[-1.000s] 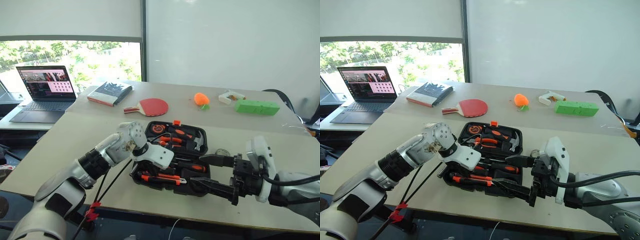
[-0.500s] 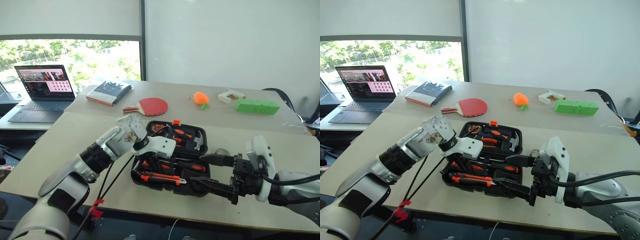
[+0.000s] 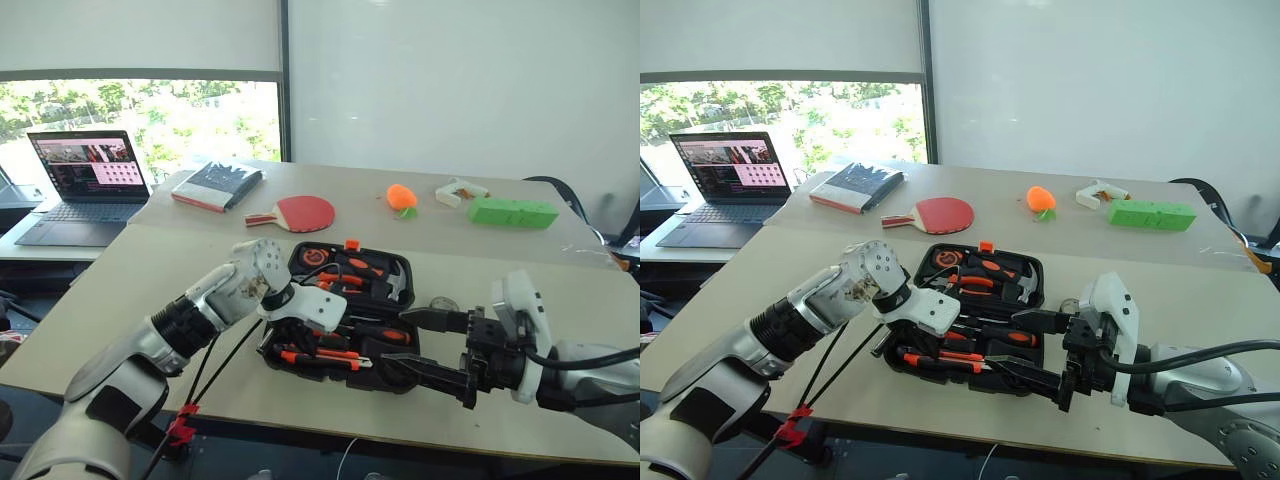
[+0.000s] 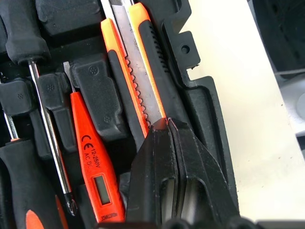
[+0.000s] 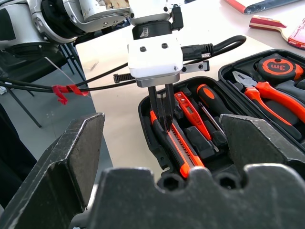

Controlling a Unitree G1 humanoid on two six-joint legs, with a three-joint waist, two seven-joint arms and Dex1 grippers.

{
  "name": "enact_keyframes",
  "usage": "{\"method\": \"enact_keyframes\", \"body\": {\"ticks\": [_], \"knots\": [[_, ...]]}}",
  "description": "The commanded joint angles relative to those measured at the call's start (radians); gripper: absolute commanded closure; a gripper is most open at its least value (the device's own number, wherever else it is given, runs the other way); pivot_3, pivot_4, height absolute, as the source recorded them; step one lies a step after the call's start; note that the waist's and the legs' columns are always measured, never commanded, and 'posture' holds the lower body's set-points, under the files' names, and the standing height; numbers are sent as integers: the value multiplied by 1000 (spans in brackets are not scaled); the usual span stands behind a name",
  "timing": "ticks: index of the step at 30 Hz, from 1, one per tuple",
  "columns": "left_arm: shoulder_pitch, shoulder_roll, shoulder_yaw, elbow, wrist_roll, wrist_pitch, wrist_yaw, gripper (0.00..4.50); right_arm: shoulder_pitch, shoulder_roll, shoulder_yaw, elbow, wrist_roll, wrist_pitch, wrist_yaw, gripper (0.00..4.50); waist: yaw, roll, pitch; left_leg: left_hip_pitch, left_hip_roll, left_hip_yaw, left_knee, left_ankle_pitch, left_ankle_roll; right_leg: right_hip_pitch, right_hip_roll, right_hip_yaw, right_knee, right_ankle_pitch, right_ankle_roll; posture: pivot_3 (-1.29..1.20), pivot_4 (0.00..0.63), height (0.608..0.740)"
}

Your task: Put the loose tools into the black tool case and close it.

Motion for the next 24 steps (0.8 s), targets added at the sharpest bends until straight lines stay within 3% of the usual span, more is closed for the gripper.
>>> {"method": "enact_keyframes", "body": {"ticks": [1,18,24], "knots": [[37,2,-37,-5,49,-33,-4,4437,-4,1,-13,-18,1,-25,-5,0,0,0,0,0,0,0,0,0,0,0,0,0,0,0,0,0,150,736],[36,-11,-34,33,79,-98,-5,4437,0,18,0,-19,2,-23,-22,0,-1,1,-1,1,0,0,0,0,0,1,0,1,0,0,0,0,150,736],[21,146,-125,7,29,-154,-5,4437,-15,17,11,-6,-7,-25,-14,0,-24,1,-1,2,2,0,-2,0,0,0,2,3,0,0,-1,0,150,736]]}}
